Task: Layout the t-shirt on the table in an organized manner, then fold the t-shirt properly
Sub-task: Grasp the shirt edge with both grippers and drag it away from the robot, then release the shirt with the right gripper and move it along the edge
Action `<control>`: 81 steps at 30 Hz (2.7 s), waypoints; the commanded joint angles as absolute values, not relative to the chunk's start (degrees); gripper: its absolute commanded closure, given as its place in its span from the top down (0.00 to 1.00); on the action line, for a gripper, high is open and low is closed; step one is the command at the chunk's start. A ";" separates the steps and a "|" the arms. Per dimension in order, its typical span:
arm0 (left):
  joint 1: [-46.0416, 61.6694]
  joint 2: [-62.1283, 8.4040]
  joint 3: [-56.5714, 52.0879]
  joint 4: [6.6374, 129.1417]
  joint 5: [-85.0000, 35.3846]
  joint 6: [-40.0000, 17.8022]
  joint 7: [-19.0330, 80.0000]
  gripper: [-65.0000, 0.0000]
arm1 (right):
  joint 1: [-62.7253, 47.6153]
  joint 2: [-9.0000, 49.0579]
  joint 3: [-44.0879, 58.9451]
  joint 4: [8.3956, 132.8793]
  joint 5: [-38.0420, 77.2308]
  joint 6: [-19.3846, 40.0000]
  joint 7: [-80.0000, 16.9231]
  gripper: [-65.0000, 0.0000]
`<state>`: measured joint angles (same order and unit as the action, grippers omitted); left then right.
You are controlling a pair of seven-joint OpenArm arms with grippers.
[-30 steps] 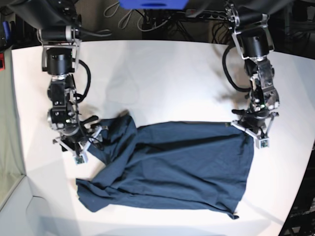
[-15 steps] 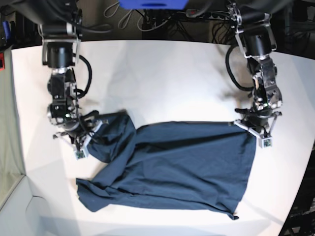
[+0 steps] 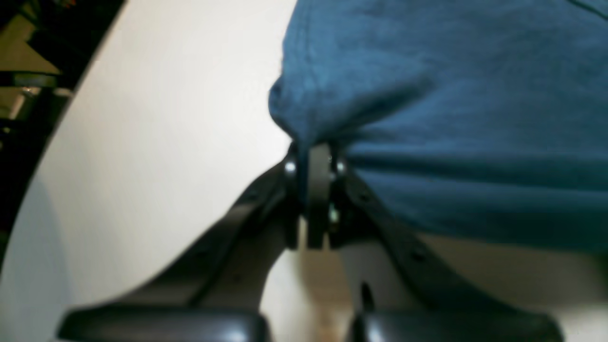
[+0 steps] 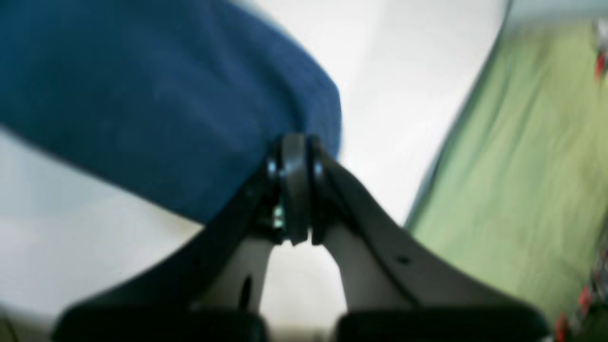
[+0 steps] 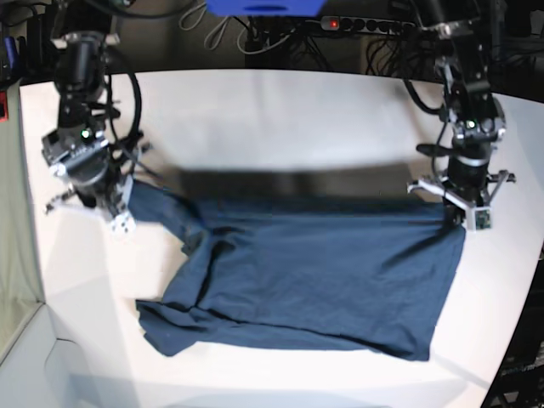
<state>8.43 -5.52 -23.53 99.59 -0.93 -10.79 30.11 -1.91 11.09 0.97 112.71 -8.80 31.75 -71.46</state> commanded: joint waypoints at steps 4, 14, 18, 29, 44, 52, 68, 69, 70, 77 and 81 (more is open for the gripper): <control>9.54 -5.93 -24.92 105.36 -1.54 -10.77 30.81 0.00 | -3.21 16.40 -5.05 113.80 -8.84 33.63 -78.29 0.00; 9.89 -5.85 -30.02 108.97 -1.63 -11.21 38.73 0.00 | -14.81 25.36 -19.38 116.44 -8.84 40.00 -80.00 0.00; 13.67 -5.49 -30.55 108.79 -1.63 -11.21 38.11 0.00 | -15.69 25.01 -19.12 116.53 -8.84 40.00 -80.00 0.00; 20.00 -5.41 -30.90 108.53 -1.71 -11.21 38.11 0.00 | -15.43 17.63 -12.09 116.79 -8.92 40.00 -79.52 0.25; 24.84 -5.58 -30.90 107.74 -1.63 -11.30 38.55 0.01 | -13.58 5.49 5.49 116.88 -8.92 40.00 -78.37 0.62; 24.75 -5.49 -30.81 106.15 -1.63 -11.30 38.20 0.32 | -6.20 -3.91 5.41 116.35 -8.92 40.00 -74.68 0.62; 24.66 -5.49 -30.81 106.15 -1.63 -11.38 38.20 0.32 | 3.38 -4.26 5.76 99.91 -8.84 40.00 -65.10 0.61; 24.66 -5.49 -30.81 106.15 -1.63 -11.38 38.20 0.32 | 3.30 -4.18 5.76 98.68 -8.84 40.00 -64.04 0.61; 24.57 -5.49 -30.81 106.15 -1.63 -11.38 38.20 0.32 | 3.30 -4.18 5.76 97.27 -8.84 40.00 -63.08 0.61; 24.40 -5.49 -30.81 106.15 -1.63 -11.38 38.20 0.32 | 3.30 -4.35 5.76 93.67 -8.84 40.00 -59.82 0.60; 24.31 -5.49 -30.81 106.15 -1.63 -11.38 38.20 0.32 | 3.47 -4.44 5.76 91.91 -8.84 40.00 -58.68 0.47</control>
<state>24.38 -4.93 -30.59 105.25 -1.54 -11.79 39.22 2.42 -4.29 5.74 91.31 -8.84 39.79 -59.22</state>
